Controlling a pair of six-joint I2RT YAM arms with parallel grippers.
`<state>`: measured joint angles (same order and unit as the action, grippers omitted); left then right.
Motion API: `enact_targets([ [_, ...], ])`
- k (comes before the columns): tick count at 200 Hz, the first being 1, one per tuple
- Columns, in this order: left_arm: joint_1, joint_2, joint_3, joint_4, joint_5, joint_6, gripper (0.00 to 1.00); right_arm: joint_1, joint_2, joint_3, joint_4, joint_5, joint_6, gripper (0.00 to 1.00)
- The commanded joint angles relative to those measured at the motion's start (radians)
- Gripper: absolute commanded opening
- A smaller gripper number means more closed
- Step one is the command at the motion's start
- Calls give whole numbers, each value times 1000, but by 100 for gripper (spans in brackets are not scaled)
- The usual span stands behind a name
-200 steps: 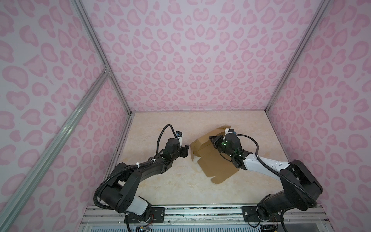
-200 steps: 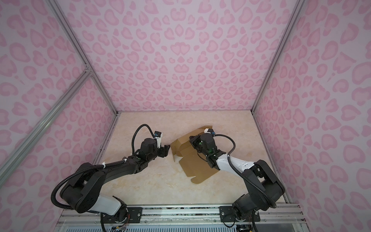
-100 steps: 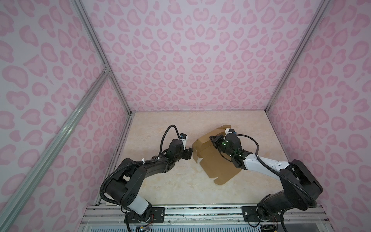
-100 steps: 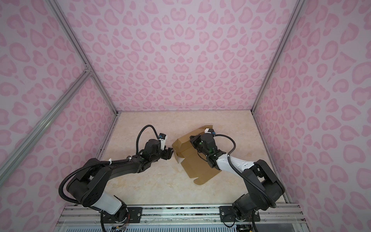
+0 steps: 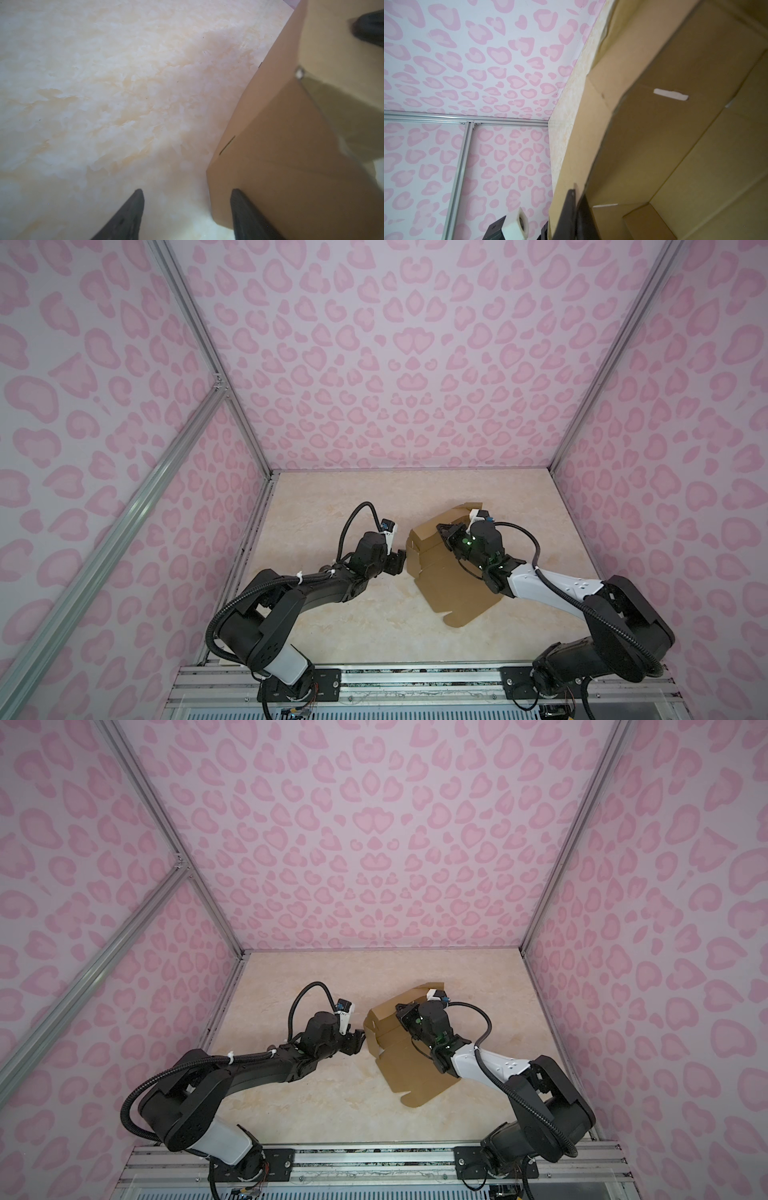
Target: Fold the paper box
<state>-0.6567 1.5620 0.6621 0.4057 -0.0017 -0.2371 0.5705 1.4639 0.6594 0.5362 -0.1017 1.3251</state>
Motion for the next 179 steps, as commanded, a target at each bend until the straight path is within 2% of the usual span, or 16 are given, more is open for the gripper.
enact_targets([
  [1, -18, -25, -4, 17, -59, 0, 69, 1, -3, -20, -11, 22, -2, 0],
  [41, -52, -44, -30, 42, -59, 5, 69, 2, -8, -24, -14, 27, -4, 0],
  [179, -81, -93, -89, 118, 17, 18, 69, 0, -15, -24, -31, 34, -2, 0],
])
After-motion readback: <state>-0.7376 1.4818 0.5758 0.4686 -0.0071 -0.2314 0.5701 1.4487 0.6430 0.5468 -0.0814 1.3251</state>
